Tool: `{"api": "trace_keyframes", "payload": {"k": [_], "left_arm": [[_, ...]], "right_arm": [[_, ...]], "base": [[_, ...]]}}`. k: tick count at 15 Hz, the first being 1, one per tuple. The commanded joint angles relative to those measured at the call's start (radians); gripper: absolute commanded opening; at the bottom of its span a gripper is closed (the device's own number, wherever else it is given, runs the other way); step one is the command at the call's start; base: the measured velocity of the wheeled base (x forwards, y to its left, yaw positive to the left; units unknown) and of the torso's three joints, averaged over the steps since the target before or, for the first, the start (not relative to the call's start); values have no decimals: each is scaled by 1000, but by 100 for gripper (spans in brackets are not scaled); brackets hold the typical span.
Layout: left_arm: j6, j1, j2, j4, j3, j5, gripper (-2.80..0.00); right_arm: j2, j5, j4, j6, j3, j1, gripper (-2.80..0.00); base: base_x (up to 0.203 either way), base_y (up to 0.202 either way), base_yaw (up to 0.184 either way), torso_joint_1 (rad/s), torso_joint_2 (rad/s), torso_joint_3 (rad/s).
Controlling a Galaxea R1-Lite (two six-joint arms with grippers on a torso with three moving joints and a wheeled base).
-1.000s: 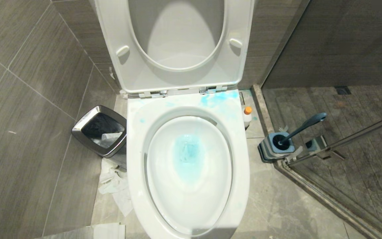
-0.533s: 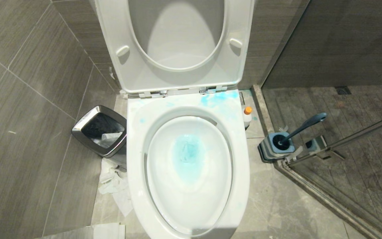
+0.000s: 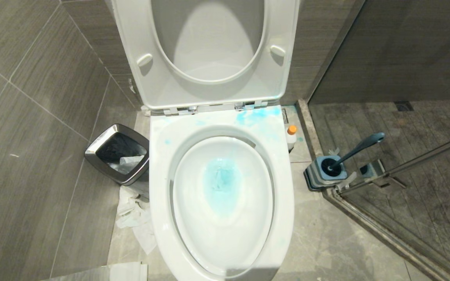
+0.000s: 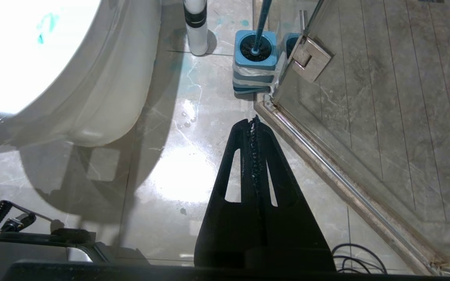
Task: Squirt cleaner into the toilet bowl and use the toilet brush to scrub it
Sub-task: Flush the toilet
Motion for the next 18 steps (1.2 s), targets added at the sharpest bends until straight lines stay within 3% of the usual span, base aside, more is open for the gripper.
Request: {"api": "trace_keyframes", "payload": {"k": [1,8,12,15,18], "left_arm": [[0,0,2,0,0,0,-280],[35,0,2,-15,-39,-4,-280],[146,0,2,-23,-251,-61,-280],[172,0,36,-6,-419,-98,-280],[197,4,182,70,-678,-119,-280]], "right_arm": [[2,1,0,-1,0,0,-280],[2,0,0,-1,0,0,-280],[2,0,0,-1,0,0,-280],[2,2,0,-1,0,0,-280],[2,1,0,-1,0,0,-280]], "base": [[0,0,0,0,0,0],[0,0,0,0,0,0],[0,0,0,0,0,0],[0,0,0,0,0,0],[0,0,0,0,0,0]]}}
